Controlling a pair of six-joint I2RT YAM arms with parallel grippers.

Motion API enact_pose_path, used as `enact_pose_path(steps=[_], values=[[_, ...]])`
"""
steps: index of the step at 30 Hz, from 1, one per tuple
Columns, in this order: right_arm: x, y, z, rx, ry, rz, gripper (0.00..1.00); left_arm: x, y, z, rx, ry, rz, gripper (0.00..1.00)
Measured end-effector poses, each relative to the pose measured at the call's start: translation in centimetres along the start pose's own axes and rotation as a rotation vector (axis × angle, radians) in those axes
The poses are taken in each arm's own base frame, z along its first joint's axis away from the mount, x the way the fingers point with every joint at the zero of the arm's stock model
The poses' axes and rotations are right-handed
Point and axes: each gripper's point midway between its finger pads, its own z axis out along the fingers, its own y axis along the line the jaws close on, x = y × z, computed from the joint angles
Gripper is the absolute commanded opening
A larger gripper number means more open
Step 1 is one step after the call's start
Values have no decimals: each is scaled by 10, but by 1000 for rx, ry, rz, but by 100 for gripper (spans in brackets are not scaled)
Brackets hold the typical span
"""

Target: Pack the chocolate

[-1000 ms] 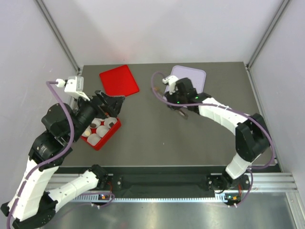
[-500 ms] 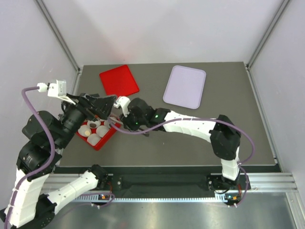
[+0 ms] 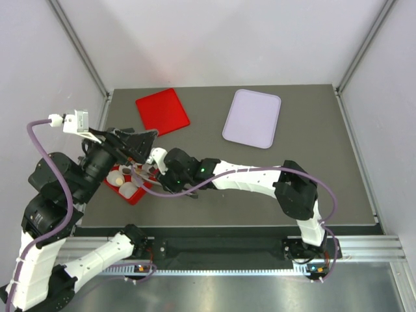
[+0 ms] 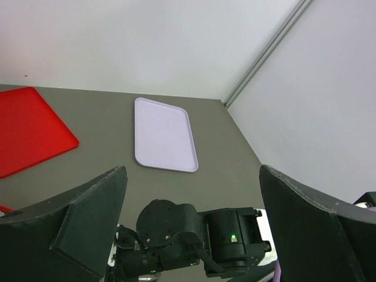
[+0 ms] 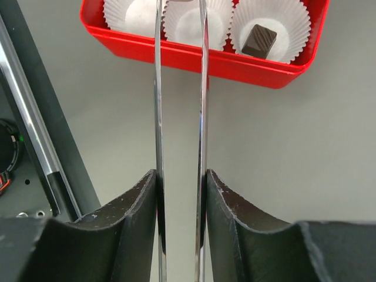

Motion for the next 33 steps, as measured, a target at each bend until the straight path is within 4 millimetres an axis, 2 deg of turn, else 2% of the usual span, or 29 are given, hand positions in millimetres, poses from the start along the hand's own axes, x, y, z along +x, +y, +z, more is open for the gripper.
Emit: enact_pose_path(steps=[7,17,33], values=[[3,3,3,-1,17,-1,37,-1,1,-1,-3,-4,-1,99],[20,2,12,34,67,-17,39,-1,1,-1,-6,-6,-4,99],[9,-2,9,72,51,-36,41,-1,1,-1,-6,-7,-5,99]])
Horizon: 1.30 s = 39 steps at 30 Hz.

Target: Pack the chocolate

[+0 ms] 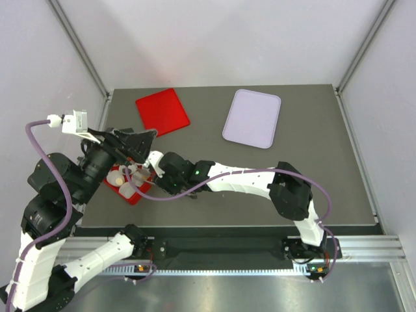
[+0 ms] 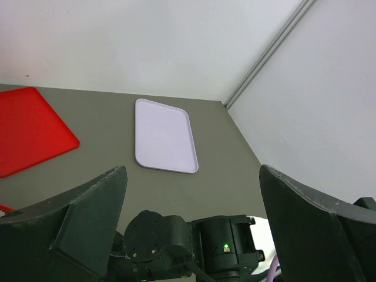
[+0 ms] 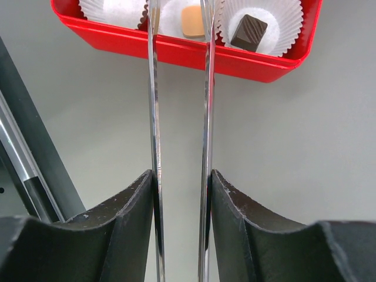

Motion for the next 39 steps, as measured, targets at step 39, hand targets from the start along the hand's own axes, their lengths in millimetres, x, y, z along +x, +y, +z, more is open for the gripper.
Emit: enact_pose_path(steps=[39], values=[[181,-352,-334,1043,-140,707,43,134,40,55,-119,350,16,99]])
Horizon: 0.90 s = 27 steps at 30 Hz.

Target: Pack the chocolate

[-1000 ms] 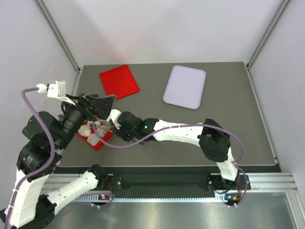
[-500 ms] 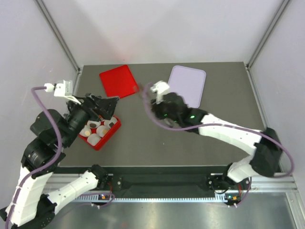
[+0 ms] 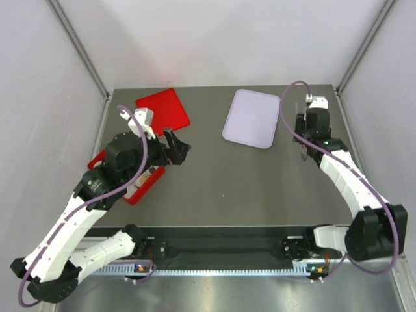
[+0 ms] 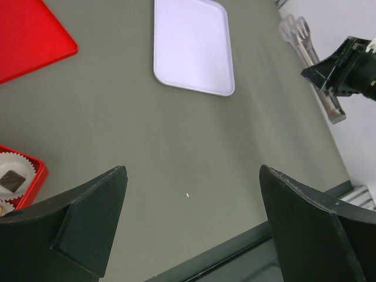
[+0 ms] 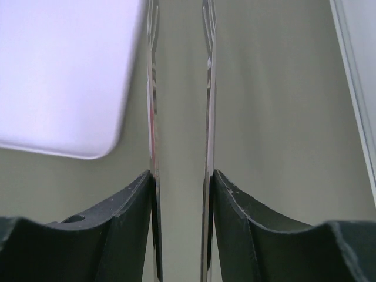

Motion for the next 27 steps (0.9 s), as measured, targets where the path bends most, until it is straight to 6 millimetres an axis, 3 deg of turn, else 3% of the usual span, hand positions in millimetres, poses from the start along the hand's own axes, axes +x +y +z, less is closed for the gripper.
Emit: enact_pose_path(steps=[3,5,11,20,23,27], values=[[23,-27,24,57,91,30,44,11,4,10,-16,34,6,99],[49,-35,40,70,173,36,46,16,6,15,-24,44,8,99],[113,-32,62,55,340,31,49,26,14,28,-64,77,17,99],[153,-27,74,45,419,47,62,46,32,64,-171,163,47,96],[159,-29,73,47,433,48,70,49,38,78,-204,188,47,96],[158,-28,74,42,427,48,72,47,43,90,-226,202,37,95]])
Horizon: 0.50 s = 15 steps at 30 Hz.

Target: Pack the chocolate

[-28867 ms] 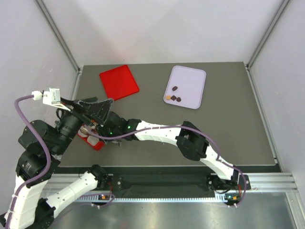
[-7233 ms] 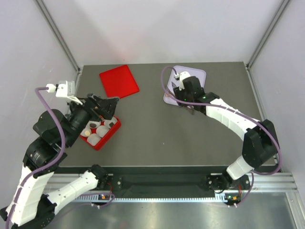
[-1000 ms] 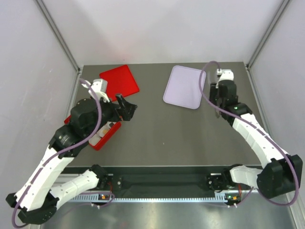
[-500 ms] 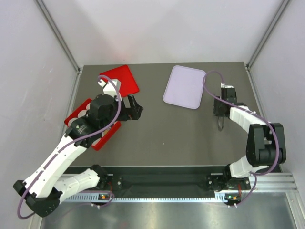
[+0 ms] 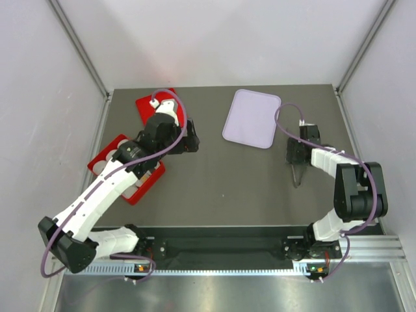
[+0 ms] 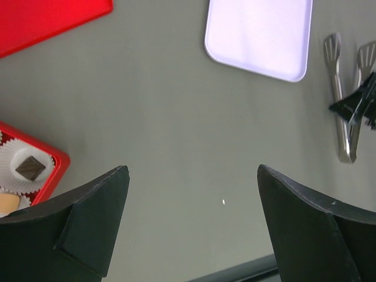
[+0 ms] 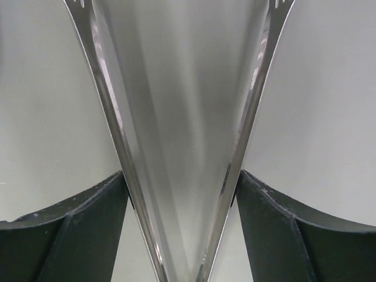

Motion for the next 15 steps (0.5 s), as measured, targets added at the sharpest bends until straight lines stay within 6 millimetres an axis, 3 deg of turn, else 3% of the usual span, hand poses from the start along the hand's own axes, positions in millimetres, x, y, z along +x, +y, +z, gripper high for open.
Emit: enact_pose_path(steps=[8,11,15], values=[[0,-1,-3,1,2,-2,91,-28,8,6,-16,-38,-46,95],[-6,-1,-15,-4,-22,3,100,-46,11,14,-26,-54,-67,95],[-26,3,-43,-43,-93,18,100,-62,11,29,-44,-59,-70,94]])
